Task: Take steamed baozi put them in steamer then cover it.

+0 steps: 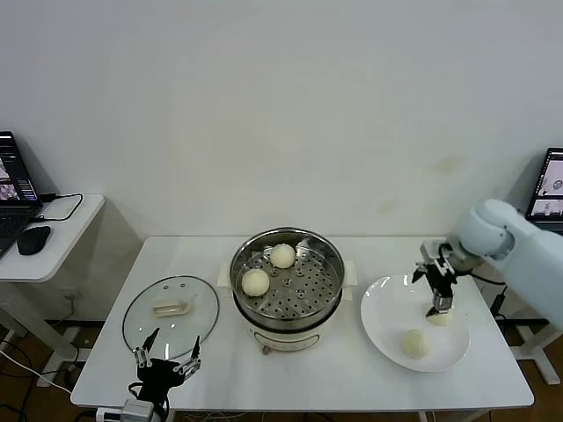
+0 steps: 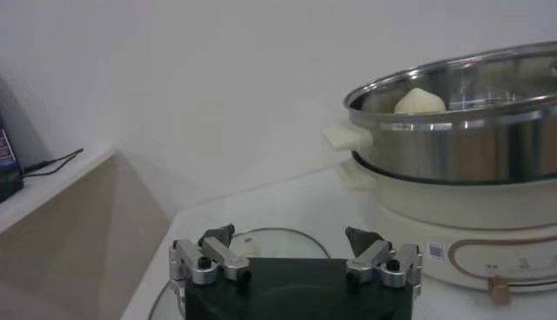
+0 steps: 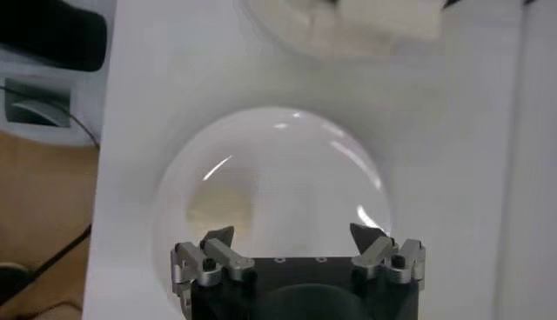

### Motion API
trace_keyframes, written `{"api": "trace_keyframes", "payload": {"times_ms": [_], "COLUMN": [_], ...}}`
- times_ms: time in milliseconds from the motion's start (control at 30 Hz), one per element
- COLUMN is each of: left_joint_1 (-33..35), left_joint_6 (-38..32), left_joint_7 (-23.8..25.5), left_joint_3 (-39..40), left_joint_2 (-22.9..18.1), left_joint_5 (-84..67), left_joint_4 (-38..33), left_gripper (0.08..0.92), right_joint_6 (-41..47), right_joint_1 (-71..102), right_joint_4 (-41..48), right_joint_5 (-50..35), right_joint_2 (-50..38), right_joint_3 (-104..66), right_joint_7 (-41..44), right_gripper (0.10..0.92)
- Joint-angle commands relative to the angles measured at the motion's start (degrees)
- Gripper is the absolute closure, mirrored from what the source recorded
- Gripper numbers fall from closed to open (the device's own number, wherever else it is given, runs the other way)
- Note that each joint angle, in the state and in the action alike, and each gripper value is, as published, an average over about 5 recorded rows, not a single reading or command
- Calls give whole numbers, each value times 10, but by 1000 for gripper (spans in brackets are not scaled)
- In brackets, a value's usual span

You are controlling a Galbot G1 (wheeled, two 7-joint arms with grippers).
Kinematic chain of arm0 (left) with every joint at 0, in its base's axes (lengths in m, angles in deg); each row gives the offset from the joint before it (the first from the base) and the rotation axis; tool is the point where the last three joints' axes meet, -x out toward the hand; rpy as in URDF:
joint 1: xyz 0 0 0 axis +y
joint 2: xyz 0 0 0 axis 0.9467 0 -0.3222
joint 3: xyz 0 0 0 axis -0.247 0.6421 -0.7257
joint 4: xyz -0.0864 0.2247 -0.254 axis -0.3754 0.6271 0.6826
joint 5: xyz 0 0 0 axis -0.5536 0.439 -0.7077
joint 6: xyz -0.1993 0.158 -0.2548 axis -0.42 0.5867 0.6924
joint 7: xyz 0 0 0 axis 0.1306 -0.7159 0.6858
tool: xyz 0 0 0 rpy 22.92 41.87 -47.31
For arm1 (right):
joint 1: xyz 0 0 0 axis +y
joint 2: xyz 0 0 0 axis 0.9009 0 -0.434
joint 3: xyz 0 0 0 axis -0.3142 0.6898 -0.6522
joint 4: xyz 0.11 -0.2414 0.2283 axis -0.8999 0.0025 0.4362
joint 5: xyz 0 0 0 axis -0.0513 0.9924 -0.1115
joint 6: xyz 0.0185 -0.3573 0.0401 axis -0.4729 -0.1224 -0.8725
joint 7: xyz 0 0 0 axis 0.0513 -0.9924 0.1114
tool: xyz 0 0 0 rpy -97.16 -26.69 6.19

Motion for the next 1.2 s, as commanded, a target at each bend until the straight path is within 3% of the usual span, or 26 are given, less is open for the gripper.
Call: {"api": "trace_keyframes", "payload": {"times_ms": [33, 1200], "left_joint_1": [-3, -20], "left_joint_6": [1, 3], "left_joint_7": [1, 3], "left_joint_3": [1, 15], "left_joint_2": [5, 4], "left_joint_5": [1, 4], "left_joint_4": [9, 32], "left_gripper": [177, 177], "right_joint_6": [-6, -4], "right_joint_1": [69, 117], "right_joint_4": [12, 46], "right_joint_5": [24, 57], "right_joint_2": [2, 51], "right_joint_3": [-16, -30], "right_joint_7": [-6, -23], "right_gripper": [203, 203]}}
